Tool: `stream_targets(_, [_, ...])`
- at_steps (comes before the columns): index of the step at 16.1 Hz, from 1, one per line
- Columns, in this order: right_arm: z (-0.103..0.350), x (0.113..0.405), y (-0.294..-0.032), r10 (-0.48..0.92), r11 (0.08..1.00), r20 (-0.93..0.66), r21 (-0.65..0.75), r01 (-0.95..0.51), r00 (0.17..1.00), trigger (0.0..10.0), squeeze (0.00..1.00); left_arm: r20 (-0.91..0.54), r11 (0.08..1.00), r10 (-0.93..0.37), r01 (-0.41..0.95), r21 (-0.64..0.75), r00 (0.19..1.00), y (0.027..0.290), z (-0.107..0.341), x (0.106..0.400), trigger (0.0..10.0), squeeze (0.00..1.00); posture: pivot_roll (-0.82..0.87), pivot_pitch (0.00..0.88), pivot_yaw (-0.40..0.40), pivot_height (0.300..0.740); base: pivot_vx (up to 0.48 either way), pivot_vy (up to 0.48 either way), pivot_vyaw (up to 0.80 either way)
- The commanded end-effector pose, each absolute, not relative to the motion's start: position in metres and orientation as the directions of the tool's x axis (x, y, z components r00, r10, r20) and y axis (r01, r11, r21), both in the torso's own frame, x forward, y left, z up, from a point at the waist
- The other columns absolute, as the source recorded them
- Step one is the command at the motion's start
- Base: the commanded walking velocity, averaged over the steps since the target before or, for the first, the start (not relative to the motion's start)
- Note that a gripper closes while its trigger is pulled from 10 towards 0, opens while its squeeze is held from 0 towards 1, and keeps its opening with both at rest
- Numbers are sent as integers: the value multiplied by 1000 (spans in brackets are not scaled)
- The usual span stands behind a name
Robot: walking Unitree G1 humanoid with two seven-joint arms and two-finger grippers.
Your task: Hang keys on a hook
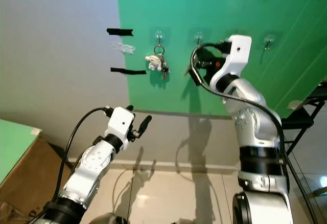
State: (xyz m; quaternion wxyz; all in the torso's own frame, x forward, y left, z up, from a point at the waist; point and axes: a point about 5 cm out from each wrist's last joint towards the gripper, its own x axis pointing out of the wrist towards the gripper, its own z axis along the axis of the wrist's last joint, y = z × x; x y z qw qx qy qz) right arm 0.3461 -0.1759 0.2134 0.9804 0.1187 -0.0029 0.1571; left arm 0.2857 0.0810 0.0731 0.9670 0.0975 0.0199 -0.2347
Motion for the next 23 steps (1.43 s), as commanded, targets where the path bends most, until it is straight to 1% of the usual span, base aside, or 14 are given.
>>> stream_targets(1, [216,349,-185,262,940,46,211,-266,964,10000,0,-89,863,-460,468,191,884,77,72,286,10000,0,-90,0,-52,722,0,0,0])
stream_targets(4, [216,353,-181,262,946,43,184,-266,964,10000,0,-89,861,-461,470,196,883,77,72,287,10000,0,-85,0,-54,722,0,0,0])
stream_targets(14, [224,362,-176,262,945,74,181,-271,962,10000,0,-82,864,-458,465,192,885,76,73,287,10000,0,-86,0,-60,722,0,0,0])
stream_targets(18, [232,367,-167,285,938,96,178,-298,954,10000,0,-81,866,-456,463,190,886,75,74,287,10000,0,-85,0,-63,722,0,0,0])
stream_targets(23, [224,369,-162,309,932,60,181,-315,949,10000,0,-81,869,-451,458,188,889,75,73,286,10000,0,-83,0,-68,722,0,0,0])
